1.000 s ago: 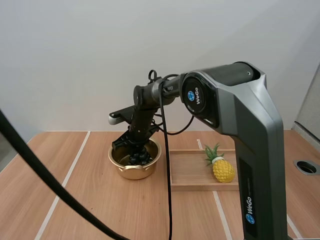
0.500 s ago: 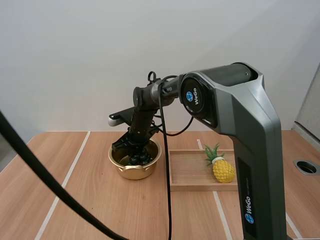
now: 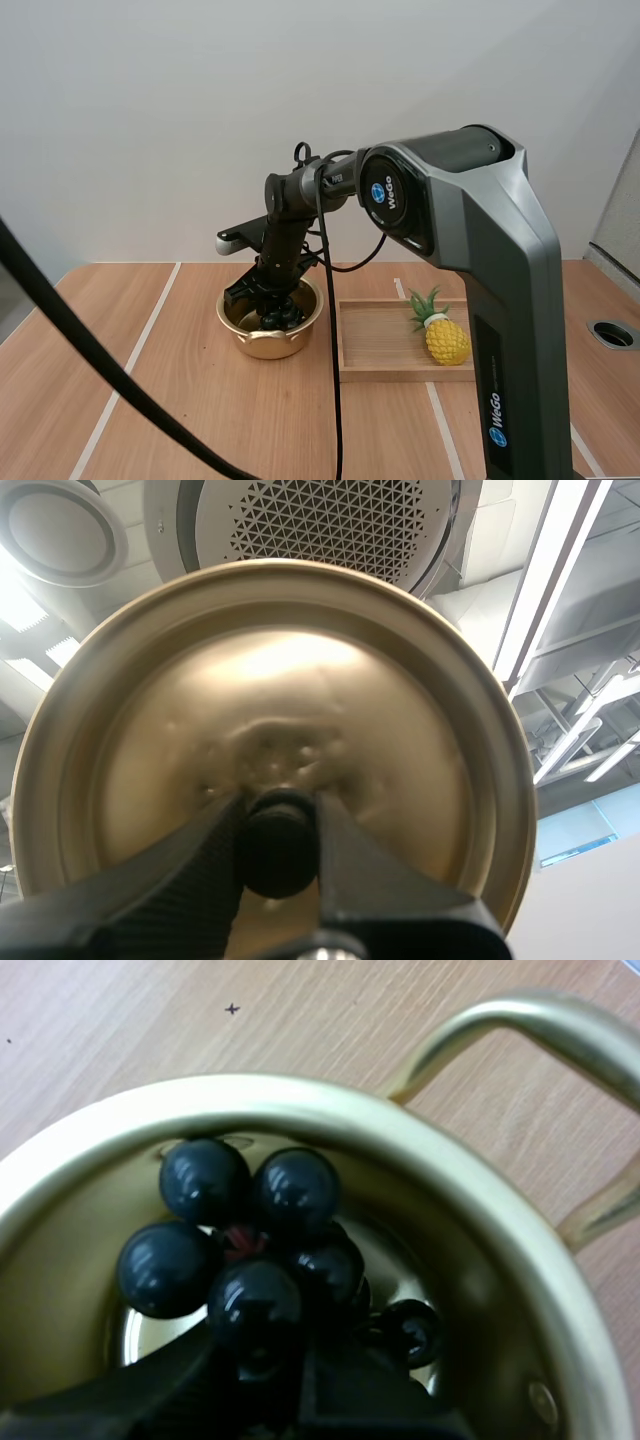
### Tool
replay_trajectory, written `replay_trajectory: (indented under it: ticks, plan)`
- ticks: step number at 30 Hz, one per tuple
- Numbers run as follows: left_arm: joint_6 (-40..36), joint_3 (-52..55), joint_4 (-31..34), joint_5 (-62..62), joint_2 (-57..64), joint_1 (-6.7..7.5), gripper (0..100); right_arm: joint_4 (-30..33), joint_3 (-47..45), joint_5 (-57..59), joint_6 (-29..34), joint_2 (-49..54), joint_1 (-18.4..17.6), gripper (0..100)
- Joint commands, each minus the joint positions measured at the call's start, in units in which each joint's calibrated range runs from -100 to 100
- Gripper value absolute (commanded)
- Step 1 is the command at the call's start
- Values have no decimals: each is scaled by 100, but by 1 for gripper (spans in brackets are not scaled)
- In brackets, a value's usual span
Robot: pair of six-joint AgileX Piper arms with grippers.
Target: Open the pot, put the grape inside, and close it
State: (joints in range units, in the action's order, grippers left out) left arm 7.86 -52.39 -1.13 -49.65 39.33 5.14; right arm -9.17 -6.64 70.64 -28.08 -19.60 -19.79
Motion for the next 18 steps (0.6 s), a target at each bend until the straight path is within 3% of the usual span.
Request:
replay_trajectory:
  ticks: [1,4,5,6,18]
  plan:
    - [-28,-12,12,45,-36,12,0,177,-101,1043,-27,-81,-1,7]
    - [-28,-12,12,45,-36,12,0,177,-101,1043,-27,-81,-1,67]
    - [-28,-12,12,45,-36,12,0,137,-101,1043,-27,-81,-1,92]
    - [-28,-12,12,45,-36,12,0,126,-101,1043,-44,-81,-1,100]
    - [-28,-12,12,45,-36,12,0,21,-86,1043,-172,-68,-68,100]
